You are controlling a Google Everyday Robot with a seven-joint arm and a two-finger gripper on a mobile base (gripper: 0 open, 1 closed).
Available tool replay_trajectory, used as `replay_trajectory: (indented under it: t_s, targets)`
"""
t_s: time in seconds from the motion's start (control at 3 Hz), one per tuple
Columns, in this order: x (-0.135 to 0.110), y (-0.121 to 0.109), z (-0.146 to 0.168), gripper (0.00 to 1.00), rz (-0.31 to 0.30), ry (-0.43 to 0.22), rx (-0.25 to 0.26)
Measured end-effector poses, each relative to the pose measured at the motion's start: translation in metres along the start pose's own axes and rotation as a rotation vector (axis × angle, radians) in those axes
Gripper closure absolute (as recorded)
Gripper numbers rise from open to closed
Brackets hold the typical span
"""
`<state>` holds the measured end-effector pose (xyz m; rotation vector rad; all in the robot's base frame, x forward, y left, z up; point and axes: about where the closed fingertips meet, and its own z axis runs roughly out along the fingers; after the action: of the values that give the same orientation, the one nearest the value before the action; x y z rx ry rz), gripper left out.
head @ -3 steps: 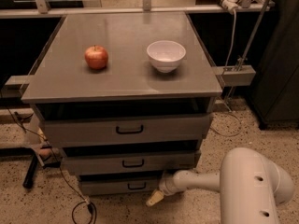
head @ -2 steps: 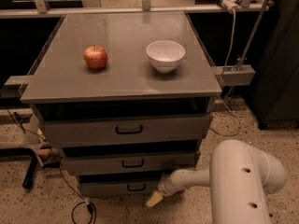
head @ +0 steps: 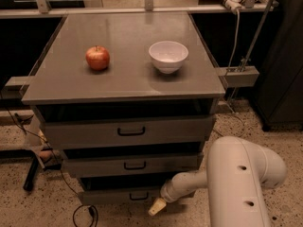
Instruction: Open bottom drawer
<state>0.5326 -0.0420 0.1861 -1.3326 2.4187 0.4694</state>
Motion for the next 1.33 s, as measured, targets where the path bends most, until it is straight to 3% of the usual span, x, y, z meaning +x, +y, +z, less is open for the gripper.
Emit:
replay_trajectory:
  t_s: [0.33,1.0,1.33]
  targets:
    - [0.017,0.016,-0.006,0.0,0.039,0.047,-0.025]
    - [0.025,0.02,-0.017,0.0,0.06,0.054,-0.01]
    - [0.044,0.035,-0.036,0.0,0.105,0.047,-0.015]
